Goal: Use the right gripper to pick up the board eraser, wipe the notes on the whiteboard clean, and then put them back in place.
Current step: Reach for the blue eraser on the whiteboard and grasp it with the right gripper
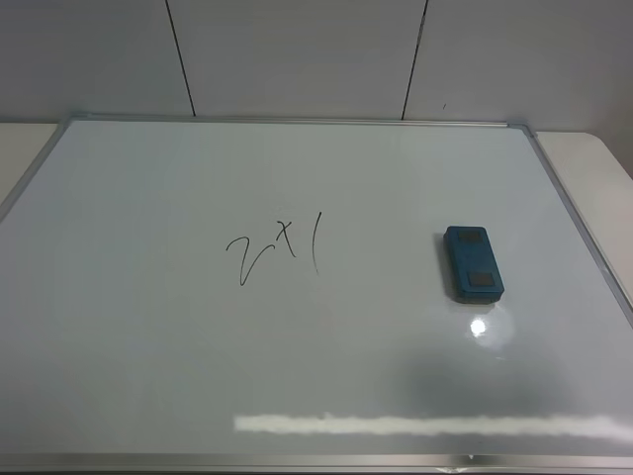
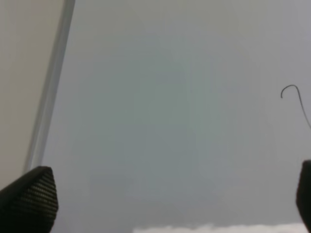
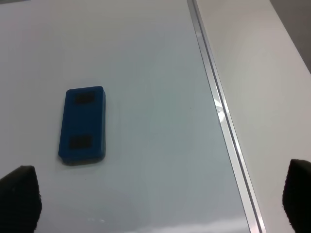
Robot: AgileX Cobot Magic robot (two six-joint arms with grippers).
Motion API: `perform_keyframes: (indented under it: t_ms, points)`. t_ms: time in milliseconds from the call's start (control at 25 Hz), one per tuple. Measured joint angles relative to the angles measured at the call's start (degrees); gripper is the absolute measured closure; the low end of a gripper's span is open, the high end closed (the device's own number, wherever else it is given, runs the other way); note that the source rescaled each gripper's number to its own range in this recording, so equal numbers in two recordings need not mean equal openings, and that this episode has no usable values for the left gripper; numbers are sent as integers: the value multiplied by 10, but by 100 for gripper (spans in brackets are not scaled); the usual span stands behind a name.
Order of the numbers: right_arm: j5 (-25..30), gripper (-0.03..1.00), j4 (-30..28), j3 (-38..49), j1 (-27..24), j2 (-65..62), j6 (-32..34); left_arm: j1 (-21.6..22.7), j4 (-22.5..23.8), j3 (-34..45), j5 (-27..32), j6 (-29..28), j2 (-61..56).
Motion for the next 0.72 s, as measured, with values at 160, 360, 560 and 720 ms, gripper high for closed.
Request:
perform_keyframes:
  t_ms: [160,360,560,720]
  points:
    - [0,-3,0,0,0,0,0,0,0,0,0,0,0]
    - [0,-3,0,0,0,0,0,0,0,0,0,0,0]
    - [0,-3,0,0,0,0,0,0,0,0,0,0,0]
    - [0,-3,0,0,0,0,0,0,0,0,0,0,0]
